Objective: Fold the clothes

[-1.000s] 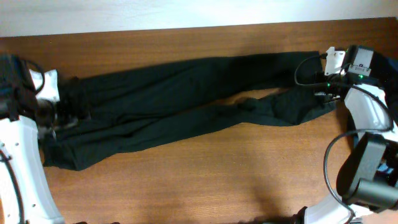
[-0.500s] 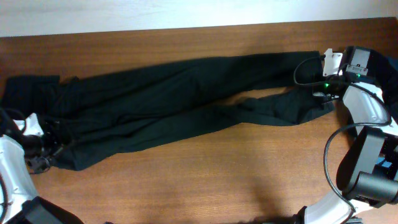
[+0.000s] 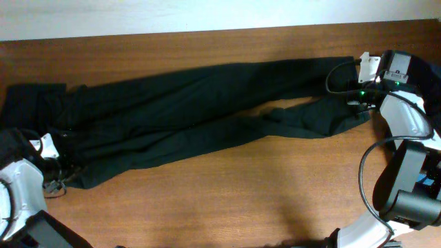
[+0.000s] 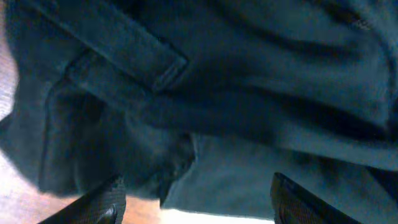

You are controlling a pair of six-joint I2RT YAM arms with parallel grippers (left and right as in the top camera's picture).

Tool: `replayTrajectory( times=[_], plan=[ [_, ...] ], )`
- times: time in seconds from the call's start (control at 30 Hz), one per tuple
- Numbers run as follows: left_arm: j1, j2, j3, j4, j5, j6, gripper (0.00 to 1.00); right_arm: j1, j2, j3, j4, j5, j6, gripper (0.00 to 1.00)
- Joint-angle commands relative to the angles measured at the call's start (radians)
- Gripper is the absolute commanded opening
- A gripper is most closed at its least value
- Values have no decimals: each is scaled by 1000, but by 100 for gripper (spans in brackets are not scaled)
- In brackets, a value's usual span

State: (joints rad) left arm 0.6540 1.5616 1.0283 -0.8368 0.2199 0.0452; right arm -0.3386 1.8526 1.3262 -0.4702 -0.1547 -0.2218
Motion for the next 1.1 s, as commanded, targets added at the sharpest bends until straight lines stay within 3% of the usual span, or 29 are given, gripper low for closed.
replayTrajectory(
  times=[0.0,0.07,0.17,0.27,0.37,0.47,1.07],
  plan=[
    [0,-13,-64,51,-3,24,74,-2,4,26,8,9,-10,4],
    [0,-13,-101,110,12,24,74,-2,4,26,10,9,-10,4],
    [0,-13,-141,185,43,40,64,-2,4,26,10,9,-10,4],
    [0,-13,-154,217,46,40,50,-2,4,26,10,9,-10,4],
    [1,-13,-154,224,46,40,26,-2,4,26,10,9,-10,4],
    [0,-13,-158,231,49,39,20,-2,4,26,11,10,-10,4],
    [0,52,-164,311,73,61,19,-24,4,26,8,10,-10,4]
  ],
)
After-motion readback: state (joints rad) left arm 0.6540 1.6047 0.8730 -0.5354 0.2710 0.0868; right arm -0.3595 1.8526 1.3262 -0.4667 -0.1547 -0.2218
